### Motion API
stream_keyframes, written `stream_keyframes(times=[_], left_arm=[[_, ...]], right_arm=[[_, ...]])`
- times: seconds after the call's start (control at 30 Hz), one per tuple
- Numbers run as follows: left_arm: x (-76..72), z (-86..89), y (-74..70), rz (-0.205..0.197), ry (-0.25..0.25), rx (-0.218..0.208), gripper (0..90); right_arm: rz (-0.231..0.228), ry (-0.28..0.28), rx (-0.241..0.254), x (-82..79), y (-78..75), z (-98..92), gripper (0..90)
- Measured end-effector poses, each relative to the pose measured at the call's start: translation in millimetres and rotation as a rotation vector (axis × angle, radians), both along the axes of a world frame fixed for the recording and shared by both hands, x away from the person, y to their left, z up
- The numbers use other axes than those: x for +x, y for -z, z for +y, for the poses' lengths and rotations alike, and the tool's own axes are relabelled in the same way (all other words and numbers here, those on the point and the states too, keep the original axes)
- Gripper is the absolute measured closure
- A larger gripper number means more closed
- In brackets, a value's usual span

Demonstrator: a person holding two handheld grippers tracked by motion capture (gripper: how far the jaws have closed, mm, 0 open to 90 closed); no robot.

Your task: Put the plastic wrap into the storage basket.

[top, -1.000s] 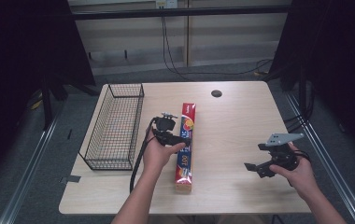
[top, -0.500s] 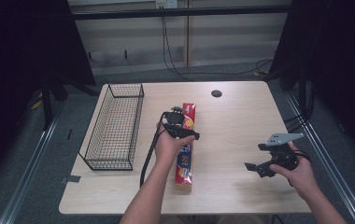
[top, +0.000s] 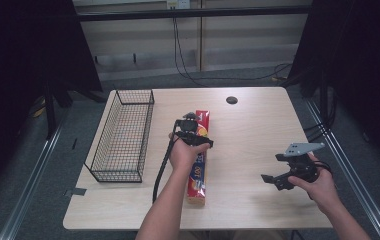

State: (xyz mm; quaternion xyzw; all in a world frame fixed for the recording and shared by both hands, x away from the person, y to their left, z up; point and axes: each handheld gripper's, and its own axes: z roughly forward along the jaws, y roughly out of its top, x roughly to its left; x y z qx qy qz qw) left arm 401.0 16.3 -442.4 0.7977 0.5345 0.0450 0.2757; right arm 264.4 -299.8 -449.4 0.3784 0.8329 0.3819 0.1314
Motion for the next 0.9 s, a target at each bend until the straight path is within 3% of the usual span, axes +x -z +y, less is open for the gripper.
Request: stream_keyframes(times=[0.03,0.2,0.33,0.47,0.8,0.9], left_arm=[[0.7,-1.4,1.8,0.003,-0.002,0.014,14.2],[1.1,-4.9,5.3,0.021,-0.016,0.006,18.2],[2.7,-5.1,8.7,0.042,-0.029,0.034,21.7],[2.9,-4.2,11.7,0.065,-0.041,0.020,24.5],[1.5,-10.6,13.4,0.072,-0.061,0.026,33.6],[1.9,-12.0,14.1,0.097,-0.079,0.031,34.5]], right_arm=[[0.004,0.000,-0.005,-0.2,0.1,0.5,3.8],[-0.003,0.003,-0.002,0.2,-0.5,-0.7,3.8],[0.000,0.003,0.010,0.2,-1.0,-1.6,3.9],[0.000,0.001,0.008,0.4,-0.7,-0.8,3.9],[0.002,0.003,0.009,0.3,-1.4,-0.6,4.0],[-0.001,0.006,0.014,0.5,-1.7,-0.8,4.0]])
